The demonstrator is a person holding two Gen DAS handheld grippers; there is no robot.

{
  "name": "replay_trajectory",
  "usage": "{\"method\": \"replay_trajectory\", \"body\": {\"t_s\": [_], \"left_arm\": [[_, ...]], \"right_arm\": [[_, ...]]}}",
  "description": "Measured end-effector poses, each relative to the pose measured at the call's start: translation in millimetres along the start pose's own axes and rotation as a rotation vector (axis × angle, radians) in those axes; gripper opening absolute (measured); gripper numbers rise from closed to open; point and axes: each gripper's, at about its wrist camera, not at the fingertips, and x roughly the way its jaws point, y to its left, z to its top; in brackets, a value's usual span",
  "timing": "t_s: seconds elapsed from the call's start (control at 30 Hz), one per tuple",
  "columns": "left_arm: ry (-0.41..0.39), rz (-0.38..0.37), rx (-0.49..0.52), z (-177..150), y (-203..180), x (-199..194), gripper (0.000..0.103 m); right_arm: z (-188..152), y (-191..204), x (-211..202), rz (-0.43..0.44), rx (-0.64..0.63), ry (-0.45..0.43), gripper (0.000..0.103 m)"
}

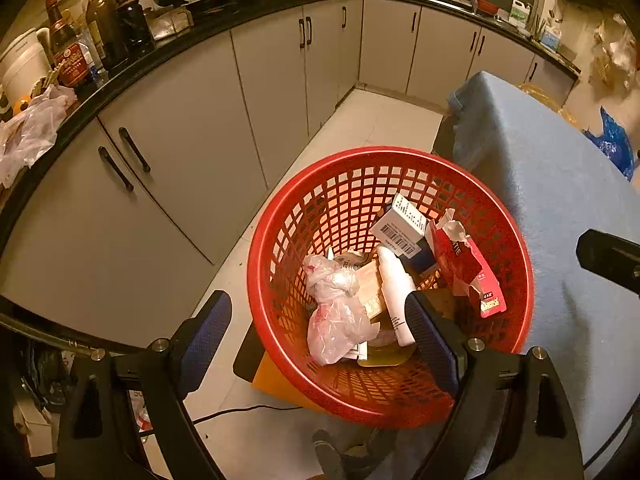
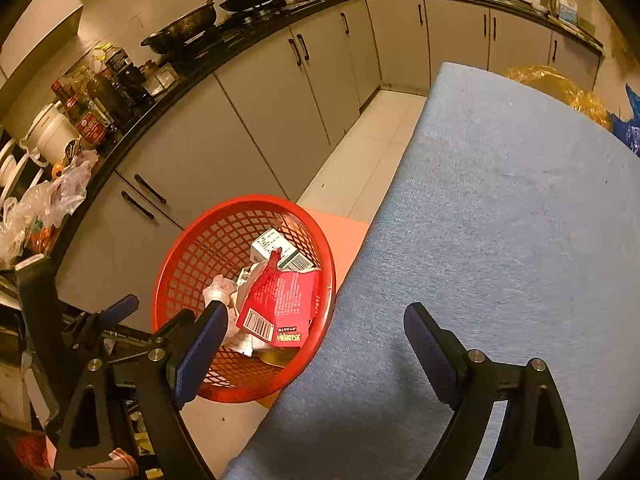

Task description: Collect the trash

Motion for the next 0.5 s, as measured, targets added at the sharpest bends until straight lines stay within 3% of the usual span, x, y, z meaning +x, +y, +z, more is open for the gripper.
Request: {"method": "replay_trajectory", "body": {"t_s": [0.5], "left_arm": [[-0.042,0.086,-0.062,-5,24,-16,0.088]], "right_arm": [[-9,9,-5,-0.036,-0.025,0.007,0.093]]}}
